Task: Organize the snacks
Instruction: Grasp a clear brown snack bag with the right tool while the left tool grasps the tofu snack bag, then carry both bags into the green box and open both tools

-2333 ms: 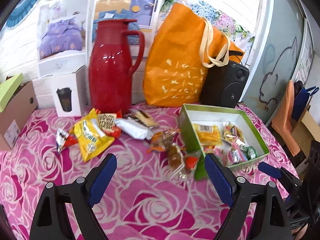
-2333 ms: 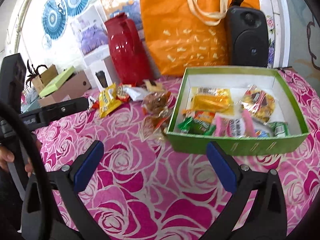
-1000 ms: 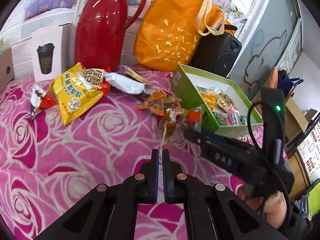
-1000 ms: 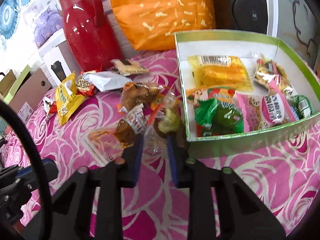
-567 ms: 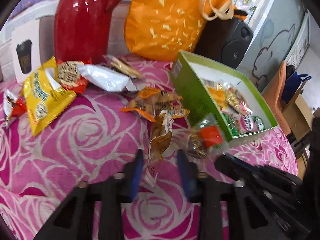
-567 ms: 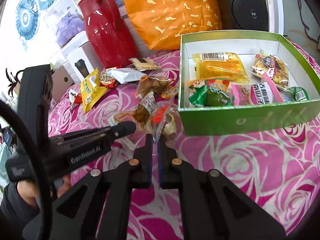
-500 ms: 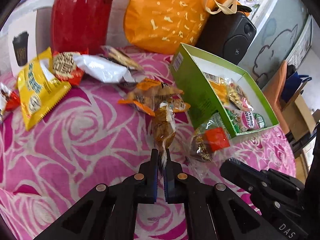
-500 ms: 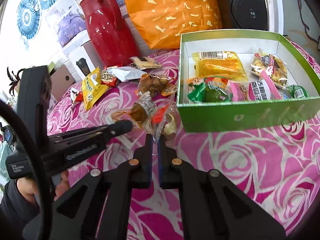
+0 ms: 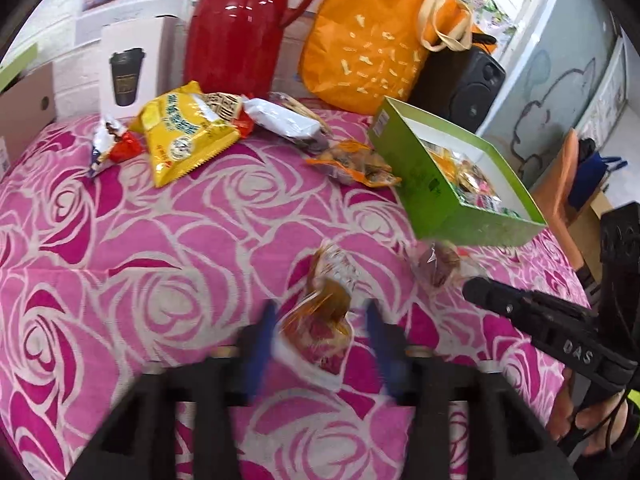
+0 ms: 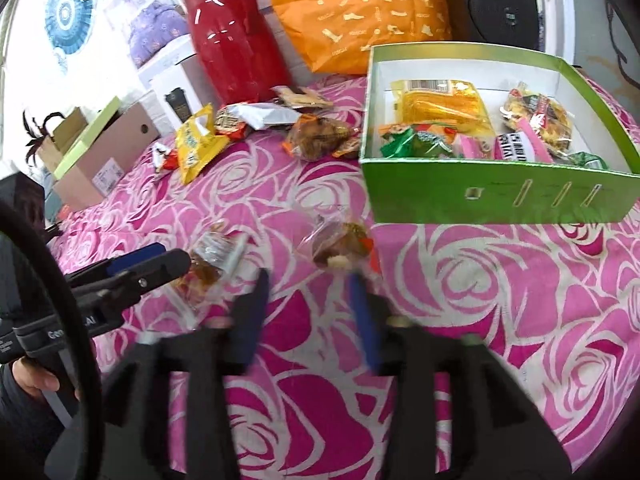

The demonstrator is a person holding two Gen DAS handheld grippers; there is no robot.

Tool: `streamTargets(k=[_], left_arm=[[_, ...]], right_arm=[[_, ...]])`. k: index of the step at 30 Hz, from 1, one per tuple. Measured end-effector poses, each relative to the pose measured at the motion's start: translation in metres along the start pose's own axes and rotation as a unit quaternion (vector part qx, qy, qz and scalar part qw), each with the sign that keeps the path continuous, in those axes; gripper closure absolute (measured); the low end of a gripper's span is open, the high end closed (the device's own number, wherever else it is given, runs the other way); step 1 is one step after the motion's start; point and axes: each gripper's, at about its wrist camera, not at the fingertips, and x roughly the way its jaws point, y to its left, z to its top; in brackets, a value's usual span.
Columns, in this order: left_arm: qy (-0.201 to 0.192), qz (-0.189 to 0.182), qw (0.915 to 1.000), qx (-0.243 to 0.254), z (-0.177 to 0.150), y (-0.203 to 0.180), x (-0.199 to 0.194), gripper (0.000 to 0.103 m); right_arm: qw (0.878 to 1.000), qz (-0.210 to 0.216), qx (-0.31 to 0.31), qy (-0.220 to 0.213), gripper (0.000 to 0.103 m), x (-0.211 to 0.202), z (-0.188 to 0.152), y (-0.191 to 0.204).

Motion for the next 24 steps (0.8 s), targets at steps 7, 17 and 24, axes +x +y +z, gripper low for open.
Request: streamTargets(k=[7,17,24], left_arm=[[0.012,0.012,0.9997,0.019,0.01,-0.007,0.028,0.037],[0.035,0.004,0.9989,0.03,0.01,-0.003,0.04,0.038],[0.041,0.008,0.9985,0.034,0.009,-0.003,0.044,0.038]], right_arm=[[1.0,-0.021,0.007,0.0,0.042,0.005,0.005,-0.014],[0.999,0.017,-0.029,0.03,0.036,0.031,0.008,-0.008],[0.997,0.029,-0.06,0.039,0.036,0.033,-0.004,0.004]])
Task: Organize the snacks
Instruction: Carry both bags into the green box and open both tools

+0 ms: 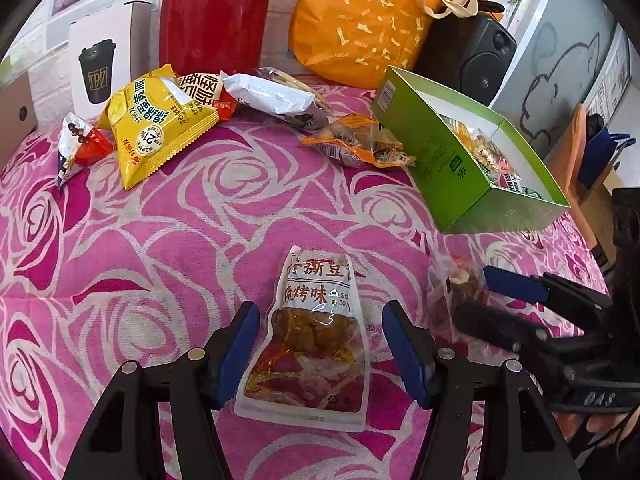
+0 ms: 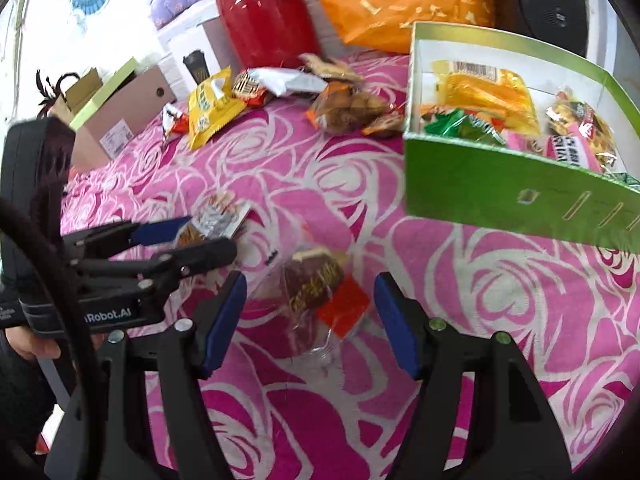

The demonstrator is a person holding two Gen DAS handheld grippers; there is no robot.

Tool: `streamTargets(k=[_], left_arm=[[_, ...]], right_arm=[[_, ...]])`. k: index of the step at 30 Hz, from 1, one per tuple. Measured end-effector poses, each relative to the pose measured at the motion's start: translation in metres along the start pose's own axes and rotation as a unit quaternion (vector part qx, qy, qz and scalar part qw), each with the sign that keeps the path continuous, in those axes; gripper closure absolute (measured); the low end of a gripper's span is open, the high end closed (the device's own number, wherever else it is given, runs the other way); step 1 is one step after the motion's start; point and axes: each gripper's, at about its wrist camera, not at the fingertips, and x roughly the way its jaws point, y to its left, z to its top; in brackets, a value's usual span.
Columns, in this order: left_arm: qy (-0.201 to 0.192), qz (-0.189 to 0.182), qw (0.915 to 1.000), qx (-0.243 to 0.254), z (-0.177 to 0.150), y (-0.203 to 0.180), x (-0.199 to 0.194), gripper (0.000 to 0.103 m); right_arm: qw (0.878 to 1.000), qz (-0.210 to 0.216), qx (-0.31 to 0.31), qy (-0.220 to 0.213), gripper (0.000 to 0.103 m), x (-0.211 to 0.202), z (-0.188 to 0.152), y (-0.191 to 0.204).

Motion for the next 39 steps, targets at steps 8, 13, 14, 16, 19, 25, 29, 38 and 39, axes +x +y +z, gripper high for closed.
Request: streamTargets(k=[8,13,14,16,19,25,29,38,39], left_arm=[[-0.005,0.005,1.0,0.003,0.004,-0.002,0.004,0.06],[-0.013,-0.007,0.9998,0.015,0.002,-0.013,-0.011,0.07],[-0.014,-0.007,0.9997,0.018,0.001,-0.016,-0.013,0.07],[-0.016,-0.016,0.9995,0.021,0.001,-0.023,-0.018,0.071],[-0.032,-0.029,0.9988,0.026,0.007,-0.035,-0.03,0.071],[-0.08,-0.071,0.9931,0.048,0.04,-0.072,-0.06,0.071],[-0.097,-0.093,0.9891,0.062,0.065,-0.102,-0.063,0.071],[-0.097,-0.106,0.9864,0.08,0.111,-0.155,-0.025,0.07],[-0.096,-0.104,0.9865,0.082,0.116,-0.159,-0.019,0.07]], right_arm=[[1.0,0.011,-0.005,-0.015,0.064,-0.007,-0.001,0.006],[0.999,0.016,-0.005,-0.037,0.066,-0.027,-0.003,0.009],[0.999,0.018,-0.003,-0.043,0.066,-0.032,-0.003,0.008],[0.998,0.015,0.0,-0.06,0.066,-0.045,-0.001,0.007],[0.996,0.002,0.016,-0.089,0.065,-0.066,0.004,-0.004],[0.987,-0.034,0.062,-0.144,0.065,-0.103,0.012,-0.042],[0.98,-0.068,0.092,-0.165,0.065,-0.12,0.017,-0.073],[0.969,-0.118,0.13,-0.172,0.065,-0.128,0.018,-0.136],[0.969,-0.12,0.132,-0.172,0.065,-0.127,0.019,-0.141]])
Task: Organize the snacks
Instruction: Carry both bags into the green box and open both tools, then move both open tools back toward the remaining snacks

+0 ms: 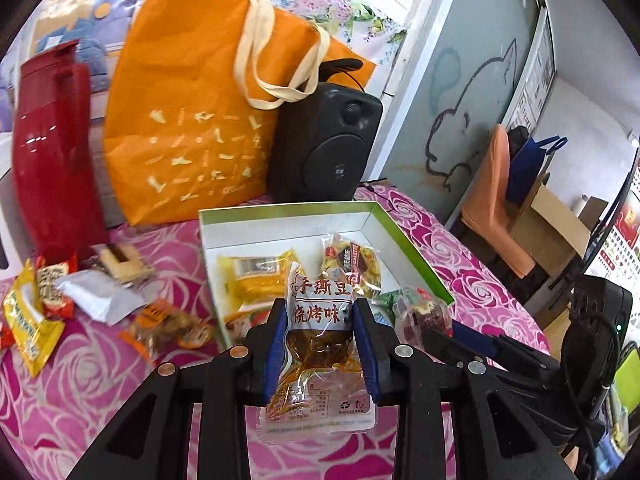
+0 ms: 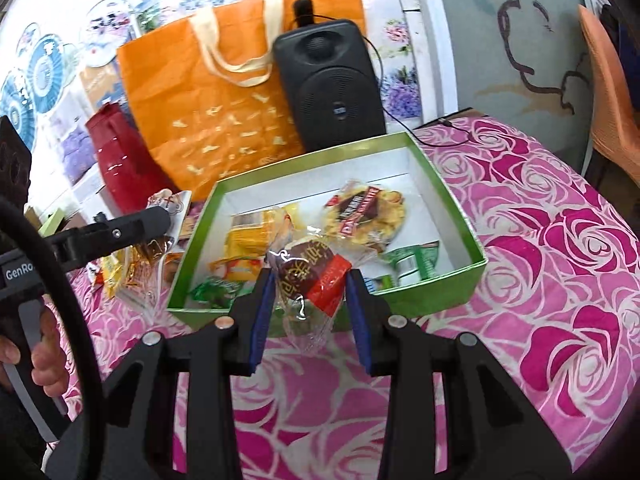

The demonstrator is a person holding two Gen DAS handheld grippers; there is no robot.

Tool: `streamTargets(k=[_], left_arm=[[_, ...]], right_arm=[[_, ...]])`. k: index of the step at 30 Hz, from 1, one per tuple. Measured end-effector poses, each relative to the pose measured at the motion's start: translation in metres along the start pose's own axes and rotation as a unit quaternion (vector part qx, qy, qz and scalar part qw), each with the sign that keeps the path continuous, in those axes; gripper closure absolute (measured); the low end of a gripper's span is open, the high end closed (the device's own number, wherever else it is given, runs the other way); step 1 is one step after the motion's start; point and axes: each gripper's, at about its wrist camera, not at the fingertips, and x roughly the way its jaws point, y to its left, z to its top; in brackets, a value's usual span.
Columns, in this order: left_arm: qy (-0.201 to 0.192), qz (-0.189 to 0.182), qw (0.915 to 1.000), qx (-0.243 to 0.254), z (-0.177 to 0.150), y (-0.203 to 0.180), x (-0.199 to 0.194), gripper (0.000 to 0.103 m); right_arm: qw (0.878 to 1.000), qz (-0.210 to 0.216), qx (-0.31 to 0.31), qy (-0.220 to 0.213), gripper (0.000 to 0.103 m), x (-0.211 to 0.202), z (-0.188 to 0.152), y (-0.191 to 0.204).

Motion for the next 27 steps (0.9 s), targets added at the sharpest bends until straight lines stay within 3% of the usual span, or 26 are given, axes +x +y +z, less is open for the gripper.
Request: streamTargets(k=[10,13,14,15,16,17,18,19,21,27], left_arm=[[0.027,0.013,0.9996,0.0,0.014,-0.006,0.055,0.07],[0.033,0.016,0.9993,-0.001,0.014,-0.003,0.065,0.07],[0.034,0.016,0.9993,0.001,0.013,-0.002,0.068,0.07],[0.033,0.015,0.9993,0.007,0.012,-0.002,0.07,0.07],[0.028,0.023,0.9992,0.014,0.01,-0.003,0.07,0.067],[0.023,0.032,0.999,0.02,0.008,-0.005,0.07,0.058],[0.017,0.045,0.9985,0.028,0.007,-0.006,0.069,0.03],[0.003,0.067,0.9972,0.034,0.005,-0.008,0.066,0.012],[-0.009,0.089,0.9955,0.032,0.006,-0.008,0.064,0.011],[-0.007,0.094,0.9954,0.016,0.008,0.001,0.057,0.011]], right_arm=[[1.0,-0.011,-0.004,0.013,0.062,0.04,0.012,-0.022],[1.0,-0.01,-0.018,0.014,0.044,0.051,0.012,-0.022],[0.999,-0.01,-0.024,0.018,0.027,0.054,0.011,-0.021],[0.999,-0.012,-0.028,0.021,0.017,0.055,0.011,-0.021],[0.999,-0.014,-0.031,0.021,0.005,0.056,0.01,-0.021],[0.999,-0.014,-0.035,0.017,0.002,0.055,0.009,-0.02],[0.999,-0.014,-0.037,0.014,0.002,0.054,0.009,-0.02],[0.999,-0.015,-0.039,0.013,0.002,0.053,0.009,-0.02],[0.999,-0.019,-0.04,0.016,0.001,0.052,0.009,-0.02],[0.999,-0.019,-0.041,0.023,0.001,0.047,0.007,-0.015]])
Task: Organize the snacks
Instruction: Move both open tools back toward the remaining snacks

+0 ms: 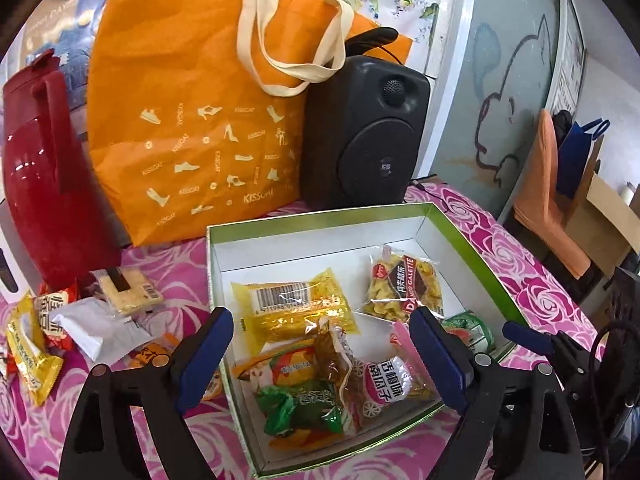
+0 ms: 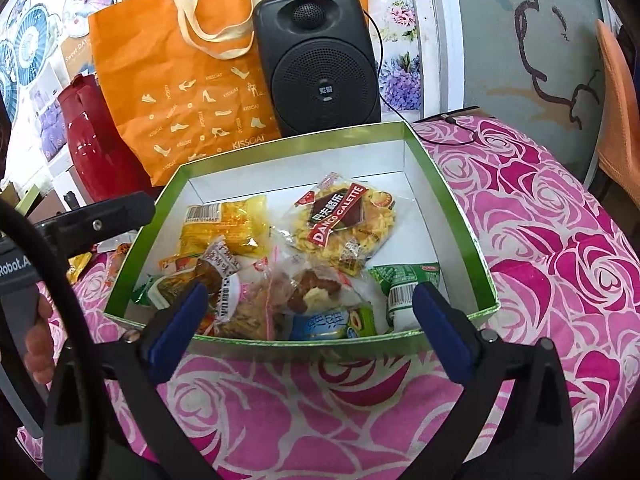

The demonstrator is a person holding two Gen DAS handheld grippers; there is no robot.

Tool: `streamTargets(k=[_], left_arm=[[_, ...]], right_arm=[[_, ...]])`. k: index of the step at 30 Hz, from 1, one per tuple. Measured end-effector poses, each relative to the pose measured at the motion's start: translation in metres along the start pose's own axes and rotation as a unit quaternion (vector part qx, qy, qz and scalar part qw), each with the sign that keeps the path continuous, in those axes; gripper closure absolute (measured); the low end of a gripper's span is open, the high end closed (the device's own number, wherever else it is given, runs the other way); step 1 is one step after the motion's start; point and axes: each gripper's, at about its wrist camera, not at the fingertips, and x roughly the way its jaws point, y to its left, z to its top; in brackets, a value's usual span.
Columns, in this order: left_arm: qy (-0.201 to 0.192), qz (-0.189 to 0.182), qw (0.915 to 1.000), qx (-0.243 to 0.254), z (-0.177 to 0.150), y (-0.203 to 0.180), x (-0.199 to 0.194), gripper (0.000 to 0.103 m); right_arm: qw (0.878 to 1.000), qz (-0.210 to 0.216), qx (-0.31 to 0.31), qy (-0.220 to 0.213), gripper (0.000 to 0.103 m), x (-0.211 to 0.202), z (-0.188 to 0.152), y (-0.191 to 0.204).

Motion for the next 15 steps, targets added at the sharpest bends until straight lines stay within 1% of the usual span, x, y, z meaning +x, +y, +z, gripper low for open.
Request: streamTargets(k=[7,15], left_arm=[[-0.006,-0.001,1.0,-0.008,-0.003,0.005,-0.019,0.011],[-0.021,0.011,0.9997,-0.005,-0.006,0.007,-0.051,0.011]], right_arm=[[1.0,0.008,-0.016,-0.008,0.001,-0.017,0.0,0.018],[0.999,0.015,-0.035,-0.022,0.001,-0.038,0.0,0.039]])
